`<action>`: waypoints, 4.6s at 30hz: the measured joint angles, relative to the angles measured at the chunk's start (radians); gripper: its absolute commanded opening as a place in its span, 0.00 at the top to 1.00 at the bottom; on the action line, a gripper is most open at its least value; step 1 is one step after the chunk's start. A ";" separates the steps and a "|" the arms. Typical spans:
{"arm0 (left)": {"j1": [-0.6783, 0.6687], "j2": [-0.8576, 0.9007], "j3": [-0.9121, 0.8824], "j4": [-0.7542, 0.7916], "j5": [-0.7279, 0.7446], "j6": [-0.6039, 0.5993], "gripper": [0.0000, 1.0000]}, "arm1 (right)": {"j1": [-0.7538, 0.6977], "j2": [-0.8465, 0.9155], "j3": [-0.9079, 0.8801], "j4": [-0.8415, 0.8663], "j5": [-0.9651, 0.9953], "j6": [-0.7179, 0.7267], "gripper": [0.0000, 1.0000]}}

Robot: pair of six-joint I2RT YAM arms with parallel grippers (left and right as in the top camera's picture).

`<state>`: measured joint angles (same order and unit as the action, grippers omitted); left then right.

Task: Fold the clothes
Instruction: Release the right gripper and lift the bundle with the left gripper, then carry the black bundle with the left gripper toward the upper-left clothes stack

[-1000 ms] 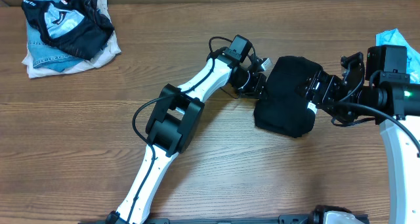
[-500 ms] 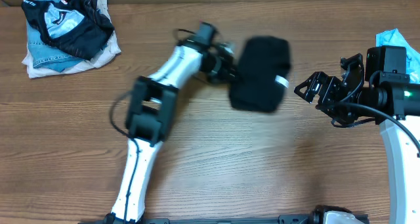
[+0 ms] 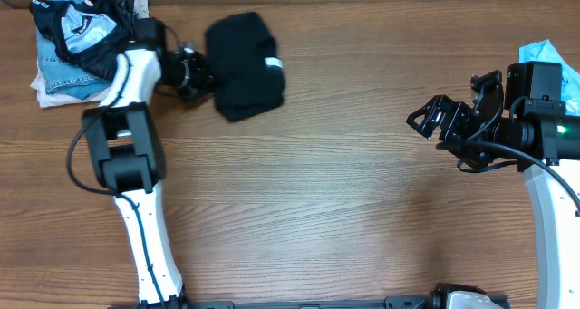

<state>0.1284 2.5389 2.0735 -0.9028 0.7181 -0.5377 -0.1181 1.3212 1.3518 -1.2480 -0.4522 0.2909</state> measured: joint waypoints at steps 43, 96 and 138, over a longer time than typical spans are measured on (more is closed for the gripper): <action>-0.277 -0.099 -0.010 -0.101 -0.372 -0.563 0.00 | 0.000 0.000 0.000 0.021 0.000 0.000 0.00; -0.243 -0.075 0.011 0.171 -0.522 -0.136 0.96 | 0.000 0.000 -0.001 0.025 0.000 0.000 0.00; -0.007 -0.049 0.544 0.011 -0.742 0.235 0.95 | 0.000 0.000 -0.002 -0.048 0.000 0.001 0.00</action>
<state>0.1211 2.4901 2.6179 -0.8917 -0.0235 -0.3031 -0.1181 1.3212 1.3495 -1.2964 -0.4522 0.2916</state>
